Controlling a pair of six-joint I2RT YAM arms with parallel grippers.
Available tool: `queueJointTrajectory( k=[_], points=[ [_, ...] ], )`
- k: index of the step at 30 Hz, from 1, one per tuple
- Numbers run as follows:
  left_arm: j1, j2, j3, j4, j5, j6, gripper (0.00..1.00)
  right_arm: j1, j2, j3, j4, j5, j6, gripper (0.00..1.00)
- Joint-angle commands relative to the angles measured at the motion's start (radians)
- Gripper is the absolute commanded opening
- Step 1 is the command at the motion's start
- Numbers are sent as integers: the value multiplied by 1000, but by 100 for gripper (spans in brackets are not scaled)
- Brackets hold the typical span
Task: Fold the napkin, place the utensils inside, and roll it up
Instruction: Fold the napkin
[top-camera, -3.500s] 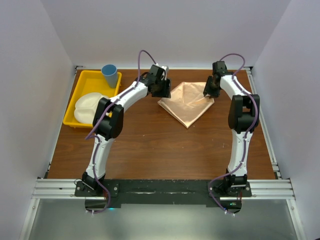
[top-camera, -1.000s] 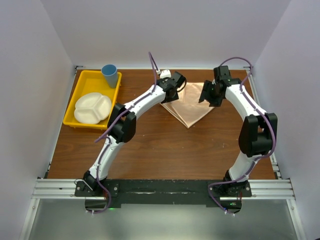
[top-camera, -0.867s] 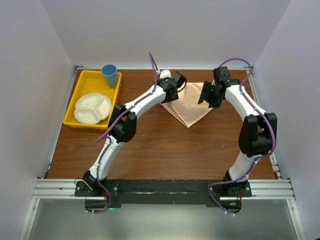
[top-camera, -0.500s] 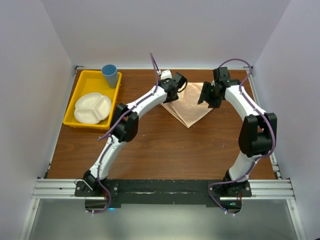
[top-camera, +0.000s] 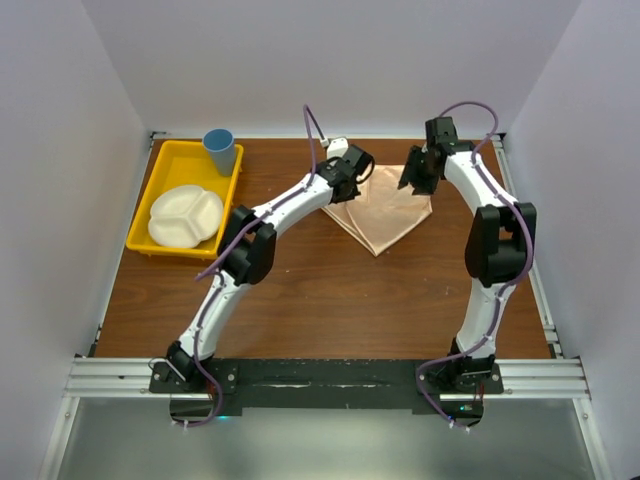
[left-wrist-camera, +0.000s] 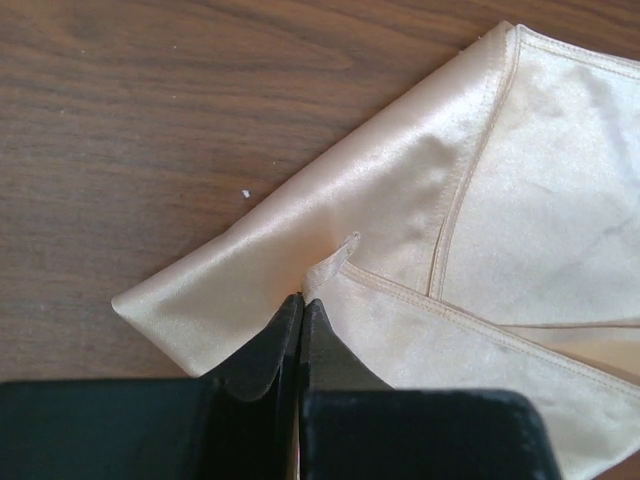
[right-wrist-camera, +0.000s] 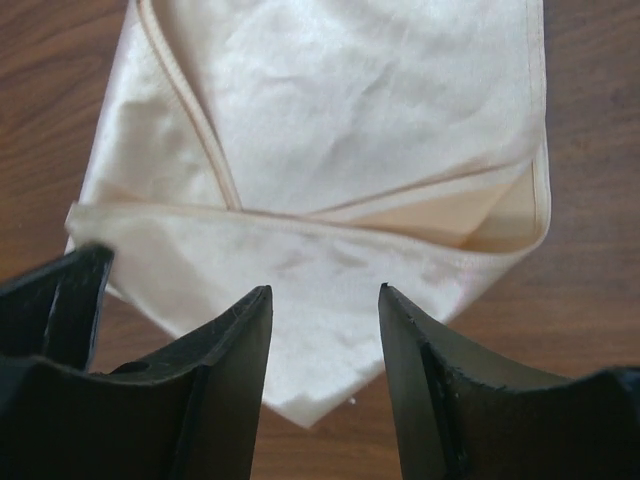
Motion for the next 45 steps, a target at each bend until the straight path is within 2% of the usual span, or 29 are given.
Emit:
queueJointTrajectory(
  k=[1,4,8,11,19,23,26,35,45],
  points=[
    [7,-165,-75,136,69,49,0,-18,113,112,-17,12,6,45],
    [7,-260,-198,231,142,49,0,-37,177,186,-38,14,0,32],
    [13,-382,-408,404,227,45,0,-66,210,198,-35,12,-2,31],
    [29,-427,-480,471,270,40,0,-80,237,220,-49,11,-11,29],
    [47,-381,-502,616,499,-1,0,-74,248,243,-63,-38,-18,30],
    [30,-396,-571,714,596,-17,0,-72,237,235,-32,-65,-17,34],
    [18,-427,-621,765,617,-17,0,-71,282,272,-52,-77,-17,35],
    [6,-450,-643,765,637,-17,0,-71,362,329,-80,-52,-5,35],
    [16,-440,-629,750,633,-1,0,-101,262,214,-91,11,-26,30]
  ],
)
